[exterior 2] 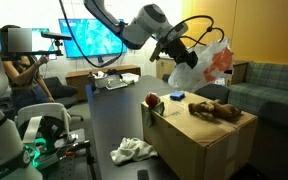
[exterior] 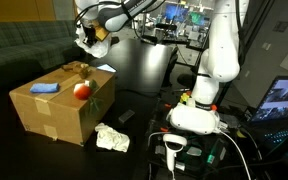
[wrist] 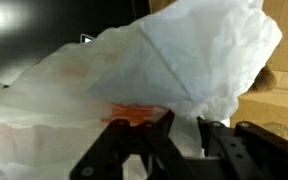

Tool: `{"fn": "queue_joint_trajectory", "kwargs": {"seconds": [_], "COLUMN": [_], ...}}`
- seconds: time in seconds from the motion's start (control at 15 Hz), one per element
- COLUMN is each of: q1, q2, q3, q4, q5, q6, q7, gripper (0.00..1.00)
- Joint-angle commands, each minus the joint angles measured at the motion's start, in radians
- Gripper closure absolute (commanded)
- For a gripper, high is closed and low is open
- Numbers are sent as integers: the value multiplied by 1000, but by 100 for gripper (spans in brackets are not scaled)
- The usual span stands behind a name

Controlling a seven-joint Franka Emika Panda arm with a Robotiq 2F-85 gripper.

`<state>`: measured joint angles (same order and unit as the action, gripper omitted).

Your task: Put the objects on the box onto the table and the objects on the table on to the box

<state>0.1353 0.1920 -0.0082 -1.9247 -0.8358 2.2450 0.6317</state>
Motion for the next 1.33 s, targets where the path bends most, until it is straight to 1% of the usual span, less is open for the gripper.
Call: {"fn": "queue_joint_trajectory", "kwargs": {"seconds": [0.0, 0.13, 0.2, 0.67, 0.8, 1.27], "q1": [25, 39, 48, 82, 76, 71], "q2": [91, 141, 183, 353, 402, 574], "q3": [29, 43, 50, 52, 59, 57], "q4": [136, 198, 246, 425, 470, 656], "q5": [-65, -69, -65, -22, 16, 211], "q6": [2, 16, 23, 85, 96, 78], "q7": [-33, -79, -104, -265, -332, -560], "gripper": [98, 98, 98, 98, 98, 98]}}
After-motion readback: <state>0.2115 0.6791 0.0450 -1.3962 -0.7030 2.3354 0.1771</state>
